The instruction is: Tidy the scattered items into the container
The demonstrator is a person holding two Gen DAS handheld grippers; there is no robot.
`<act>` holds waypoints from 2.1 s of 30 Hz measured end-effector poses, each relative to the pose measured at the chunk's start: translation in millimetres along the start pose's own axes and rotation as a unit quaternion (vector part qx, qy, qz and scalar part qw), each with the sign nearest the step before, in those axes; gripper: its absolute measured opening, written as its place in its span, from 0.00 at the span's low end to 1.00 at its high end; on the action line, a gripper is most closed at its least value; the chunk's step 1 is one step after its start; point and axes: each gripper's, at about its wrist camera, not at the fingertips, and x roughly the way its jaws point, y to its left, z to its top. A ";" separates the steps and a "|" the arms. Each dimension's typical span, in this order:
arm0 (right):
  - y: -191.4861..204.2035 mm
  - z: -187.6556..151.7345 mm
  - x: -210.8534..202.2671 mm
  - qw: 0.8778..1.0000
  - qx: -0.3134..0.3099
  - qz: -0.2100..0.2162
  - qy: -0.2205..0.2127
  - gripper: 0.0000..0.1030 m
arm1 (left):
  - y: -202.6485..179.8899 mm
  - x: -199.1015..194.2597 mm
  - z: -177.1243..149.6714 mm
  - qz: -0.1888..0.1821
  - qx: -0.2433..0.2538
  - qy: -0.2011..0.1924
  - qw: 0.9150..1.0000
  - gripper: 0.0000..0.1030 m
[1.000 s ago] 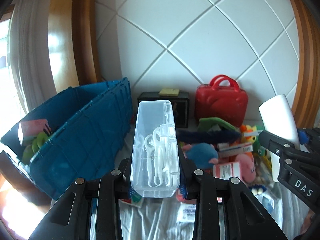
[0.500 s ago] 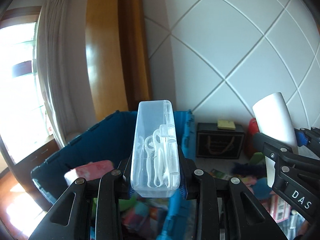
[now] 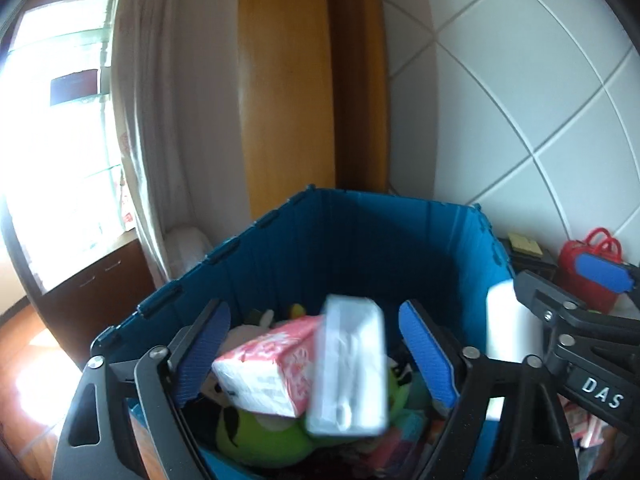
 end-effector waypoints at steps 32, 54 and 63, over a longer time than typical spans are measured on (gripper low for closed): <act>-117.2 -103.8 -151.4 0.990 0.082 -0.118 0.008 1.00 | -100.3 -126.4 -64.4 -0.094 0.024 0.029 0.995 0.99; -205.2 -220.8 -303.9 0.979 0.120 -0.160 0.041 1.00 | -170.6 -259.4 -116.6 -0.136 0.041 0.047 0.989 0.99; -197.7 -226.4 -308.6 0.977 0.131 -0.164 0.044 1.00 | -166.6 -260.6 -121.3 -0.136 0.053 0.051 0.988 0.99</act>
